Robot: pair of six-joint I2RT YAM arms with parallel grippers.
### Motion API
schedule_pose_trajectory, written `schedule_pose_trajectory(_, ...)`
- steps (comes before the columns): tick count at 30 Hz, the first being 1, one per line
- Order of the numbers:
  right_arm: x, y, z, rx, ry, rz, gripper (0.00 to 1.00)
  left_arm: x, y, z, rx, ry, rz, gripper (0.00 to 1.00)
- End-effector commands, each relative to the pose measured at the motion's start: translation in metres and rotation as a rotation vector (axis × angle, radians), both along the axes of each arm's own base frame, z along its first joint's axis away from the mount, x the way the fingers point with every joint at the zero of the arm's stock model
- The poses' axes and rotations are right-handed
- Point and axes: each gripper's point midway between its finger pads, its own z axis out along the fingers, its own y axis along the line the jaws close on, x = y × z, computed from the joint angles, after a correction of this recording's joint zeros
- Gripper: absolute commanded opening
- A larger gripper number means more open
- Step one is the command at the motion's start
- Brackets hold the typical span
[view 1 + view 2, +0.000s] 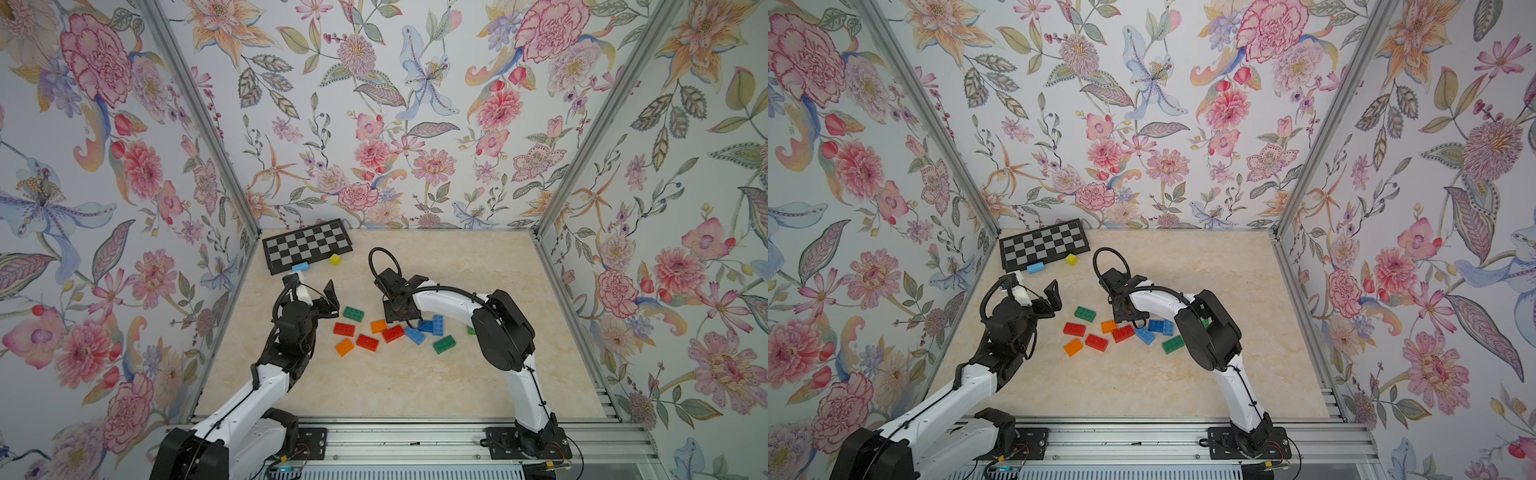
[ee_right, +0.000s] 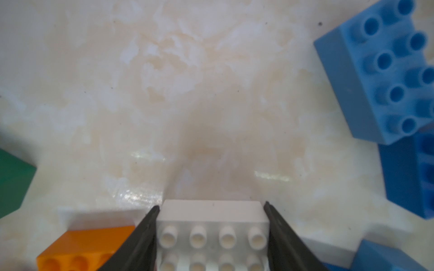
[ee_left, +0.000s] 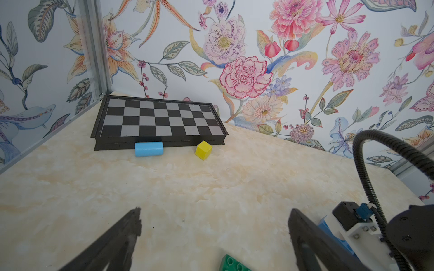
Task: Assemble a rectangle with lego
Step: Pick up the lego brick from the center of the board, then assemble the lego brick with the lego brick.
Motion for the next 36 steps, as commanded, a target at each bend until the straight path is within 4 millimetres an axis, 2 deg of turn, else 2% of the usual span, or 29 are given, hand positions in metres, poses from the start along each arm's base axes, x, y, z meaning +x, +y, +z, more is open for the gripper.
schedule_pose_trajectory(1,0.0,-0.008,0.021,0.0,-0.021,-0.004,0.43,-0.002,0.004,0.003,0.002,-0.017,0.021,0.99)
schedule_pose_trajectory(4,0.003,-0.016,0.04,0.012,-0.052,-0.004,0.36,-0.002,0.004,0.005,0.005,-0.021,0.022,0.99)
schedule_pose_trajectory(8,0.005,-0.045,0.068,0.018,-0.099,-0.034,0.33,-0.002,0.003,0.008,0.007,-0.026,0.015,0.99)
schedule_pose_trajectory(14,-0.002,-0.121,0.087,-0.012,-0.125,-0.132,0.33,0.0,-0.004,0.013,0.0,-0.034,-0.02,0.99)
schedule_pose_trajectory(15,-0.001,-0.145,0.088,-0.02,-0.124,-0.174,0.32,0.0,-0.005,0.013,-0.002,-0.032,-0.027,0.99)
schedule_pose_trajectory(17,-0.006,-0.173,0.088,-0.038,-0.125,-0.21,0.33,0.002,-0.008,0.013,-0.011,-0.03,-0.039,0.99)
schedule_pose_trajectory(22,-0.019,-0.228,0.085,-0.061,-0.115,-0.267,0.33,0.005,-0.017,0.013,-0.046,-0.043,-0.079,0.99)
schedule_pose_trajectory(26,-0.024,-0.249,0.074,-0.045,-0.105,-0.255,0.33,0.008,-0.023,0.011,-0.066,-0.042,-0.102,0.99)
schedule_pose_trajectory(29,-0.023,-0.257,0.065,-0.028,-0.103,-0.246,0.32,0.01,-0.026,0.009,-0.071,-0.033,-0.116,0.99)
schedule_pose_trajectory(36,-0.02,-0.255,0.048,0.007,-0.082,-0.211,0.31,0.012,-0.028,0.008,-0.071,-0.027,-0.12,0.99)
